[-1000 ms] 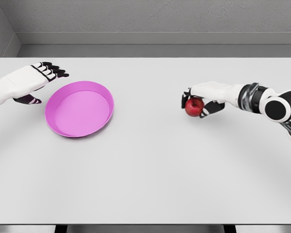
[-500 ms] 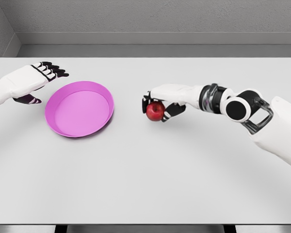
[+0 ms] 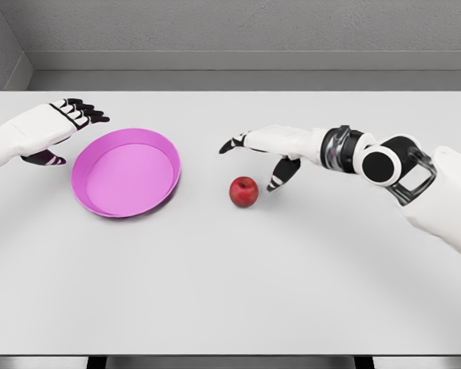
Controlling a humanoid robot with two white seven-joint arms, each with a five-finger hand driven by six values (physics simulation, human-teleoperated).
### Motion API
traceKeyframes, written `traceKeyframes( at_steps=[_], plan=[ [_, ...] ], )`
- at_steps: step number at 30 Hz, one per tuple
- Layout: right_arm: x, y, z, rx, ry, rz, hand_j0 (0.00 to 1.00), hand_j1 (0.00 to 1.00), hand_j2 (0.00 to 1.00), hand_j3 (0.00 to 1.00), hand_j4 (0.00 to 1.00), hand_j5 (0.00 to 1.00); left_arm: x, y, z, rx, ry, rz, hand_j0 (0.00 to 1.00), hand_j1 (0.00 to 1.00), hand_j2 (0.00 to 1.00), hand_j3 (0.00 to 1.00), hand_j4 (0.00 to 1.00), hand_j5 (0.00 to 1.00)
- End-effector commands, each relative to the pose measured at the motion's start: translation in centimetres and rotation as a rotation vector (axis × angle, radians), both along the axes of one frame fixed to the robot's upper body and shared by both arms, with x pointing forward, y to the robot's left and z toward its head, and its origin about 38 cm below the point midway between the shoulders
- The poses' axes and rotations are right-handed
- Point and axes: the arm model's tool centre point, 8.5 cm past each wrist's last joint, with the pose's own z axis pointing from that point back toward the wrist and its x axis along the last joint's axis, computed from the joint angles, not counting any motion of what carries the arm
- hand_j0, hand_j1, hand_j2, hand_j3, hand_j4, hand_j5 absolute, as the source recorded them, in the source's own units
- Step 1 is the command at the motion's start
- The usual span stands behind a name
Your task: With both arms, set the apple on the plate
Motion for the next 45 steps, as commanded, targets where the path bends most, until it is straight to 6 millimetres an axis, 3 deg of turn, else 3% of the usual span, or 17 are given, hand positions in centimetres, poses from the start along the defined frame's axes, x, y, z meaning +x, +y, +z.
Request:
traceKeyframes(
  at_steps=[1,4,8,15,17,21,23,26,28,32,37,45],
  plan=[
    [0.9,-4.2,2.8,-0.003,-0.068,-0.077,1.00,1.00,1.00,1.00,1.00,1.00,0.0,0.1,0.2,-0.008,-0.002,0.003,1.00,1.00,1.00,1.00,1.00,1.00],
    [0.7,-9.8,6.8,-0.025,-0.162,-0.177,1.00,1.00,1.00,1.00,1.00,1.00,0.1,-0.1,0.3,-0.005,-0.008,-0.004,1.00,1.00,1.00,1.00,1.00,1.00],
    [-0.2,-16.0,7.8,-0.032,-0.201,-0.277,1.00,1.00,1.00,1.00,1.00,1.00,-0.4,-2.9,0.9,-0.002,-0.031,-0.084,1.00,1.00,1.00,1.00,1.00,1.00],
    [-1.8,-19.3,5.2,-0.061,-0.175,-0.238,1.00,1.00,1.00,1.00,1.00,1.00,-2.2,-12.2,3.3,0.018,-0.109,-0.331,1.00,1.00,1.00,1.00,1.00,1.00],
    [-2.1,-19.5,4.6,-0.061,-0.164,-0.237,1.00,1.00,1.00,1.00,1.00,1.00,-2.2,-16.0,3.6,0.006,-0.119,-0.417,1.00,1.00,1.00,1.00,1.00,1.00],
    [-2.1,-19.5,4.7,-0.061,-0.165,-0.234,1.00,1.00,1.00,1.00,1.00,1.00,-2.8,-20.3,3.2,0.015,-0.103,-0.538,1.00,1.00,1.00,1.00,1.00,1.00],
    [-2.1,-19.4,4.6,-0.061,-0.164,-0.233,1.00,1.00,1.00,1.00,1.00,1.00,-2.7,-20.8,4.0,-0.037,-0.097,-0.549,1.00,1.00,1.00,1.00,1.00,1.00],
    [-2.1,-19.4,4.6,-0.060,-0.162,-0.235,1.00,1.00,1.00,1.00,1.00,1.00,-3.0,-21.3,3.1,-0.052,-0.060,-0.560,1.00,1.00,1.00,1.00,1.00,1.00],
    [-2.1,-19.4,4.6,-0.060,-0.162,-0.235,1.00,1.00,1.00,1.00,1.00,1.00,-3.3,-22.9,2.5,-0.062,-0.050,-0.589,1.00,1.00,1.00,1.00,1.00,1.00],
    [-2.2,-19.5,4.3,-0.062,-0.154,-0.236,1.00,1.00,1.00,1.00,1.00,1.00,-1.8,-23.7,1.4,0.003,-0.044,-0.574,1.00,1.00,1.00,1.00,1.00,1.00],
    [-2.3,-19.5,4.0,-0.061,-0.148,-0.236,1.00,1.00,1.00,1.00,1.00,1.00,-2.4,-27.0,0.6,0.091,-0.072,-0.654,1.00,1.00,1.00,1.00,1.00,1.00],
    [-2.3,-19.4,3.7,-0.059,-0.141,-0.235,1.00,1.00,1.00,1.00,1.00,1.00,-2.3,-26.9,-0.2,0.197,-0.037,-0.652,1.00,1.00,1.00,1.00,1.00,1.00]
  ],
)
